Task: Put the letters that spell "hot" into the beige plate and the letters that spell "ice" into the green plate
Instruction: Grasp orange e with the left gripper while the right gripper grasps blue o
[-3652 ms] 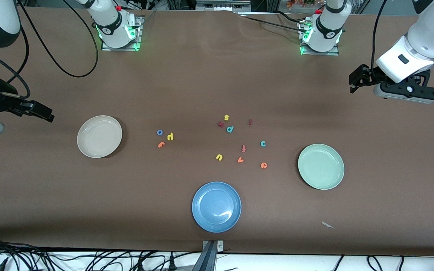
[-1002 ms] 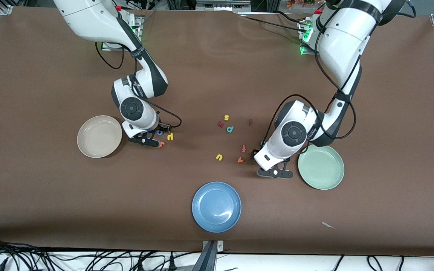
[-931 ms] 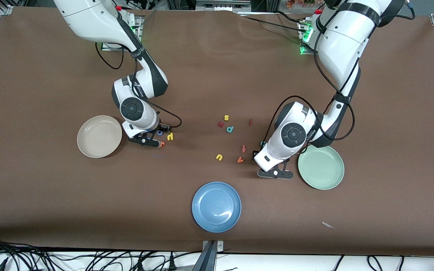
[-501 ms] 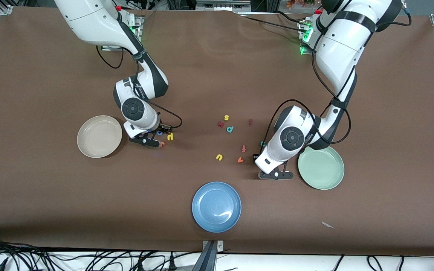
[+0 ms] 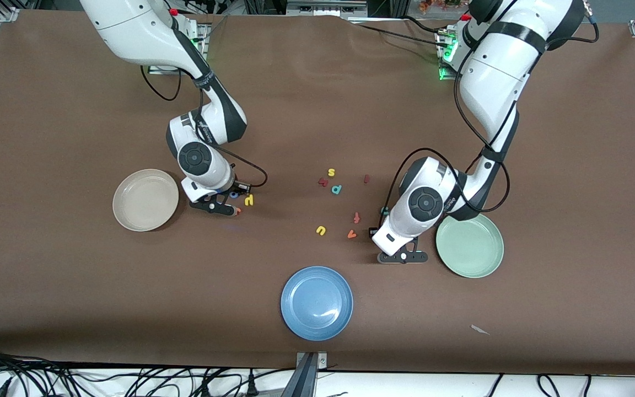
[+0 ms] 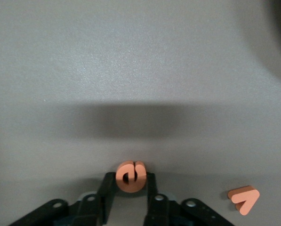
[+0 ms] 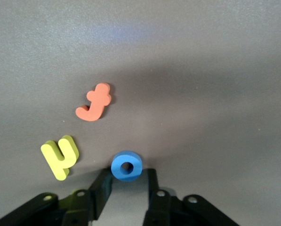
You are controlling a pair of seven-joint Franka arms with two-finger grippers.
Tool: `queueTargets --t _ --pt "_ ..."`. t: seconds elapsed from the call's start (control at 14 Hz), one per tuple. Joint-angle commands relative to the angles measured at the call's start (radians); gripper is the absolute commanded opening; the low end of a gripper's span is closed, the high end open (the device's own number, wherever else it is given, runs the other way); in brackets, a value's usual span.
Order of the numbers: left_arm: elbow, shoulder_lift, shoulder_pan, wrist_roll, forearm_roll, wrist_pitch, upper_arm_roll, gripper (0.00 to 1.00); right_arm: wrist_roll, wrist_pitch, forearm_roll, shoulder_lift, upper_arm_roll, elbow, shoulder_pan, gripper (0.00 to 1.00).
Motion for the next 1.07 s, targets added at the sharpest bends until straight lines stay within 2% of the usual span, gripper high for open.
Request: queueTargets --t 0.0,0.07,0.14,0.21,0.5,0.57,0.64,0.72,0.79,1.0 --pt "0.034 0.023 -0.003 -0.018 0.022 0.000 0.002 0.25 -0.005 0.010 0.012 -0.003 -0.001 -0.025 0.000 0.24" --pt "0.034 0.023 -0.003 -0.020 0.022 0.000 0.002 0.23 -0.005 0.008 0.012 -0.003 -0.001 -0.025 0.000 0.20" --pt "0.034 0.021 -0.002 -0.018 0.022 0.000 0.002 0.17 -0.004 0.007 0.012 -0.004 -0.001 -0.025 0.000 0.14" --pt "0.034 0.018 -0.002 -0.018 0.022 0.000 0.002 0.15 -0.004 0.005 0.013 -0.004 -0.001 -0.025 0.000 0.13" --pt "0.023 -0.069 0.026 -0.007 0.034 -0.043 0.002 0.11 -0.001 -0.015 0.013 -0.016 -0.001 -0.017 0.000 0.13" --pt "0.021 -0.098 0.047 -0.001 0.036 -0.107 0.000 0.11 0.002 -0.019 0.013 -0.016 -0.001 -0.017 0.000 0.14" --pt "0.017 -0.129 0.063 0.009 0.036 -0.168 -0.003 0.05 0.001 -0.018 0.012 -0.016 -0.001 -0.017 0.000 0.16" --pt "0.009 -0.161 0.067 0.020 0.033 -0.228 -0.003 0.05 -0.001 -0.013 0.003 -0.016 -0.001 -0.016 0.000 0.16" --pt "-0.006 -0.184 0.075 0.025 0.036 -0.269 -0.001 0.07 -0.004 -0.009 -0.002 -0.016 -0.001 -0.014 0.000 0.19" --pt "-0.097 -0.226 0.147 0.095 0.072 -0.270 0.000 0.08 -0.071 0.007 -0.008 -0.015 -0.001 -0.014 0.000 0.19"
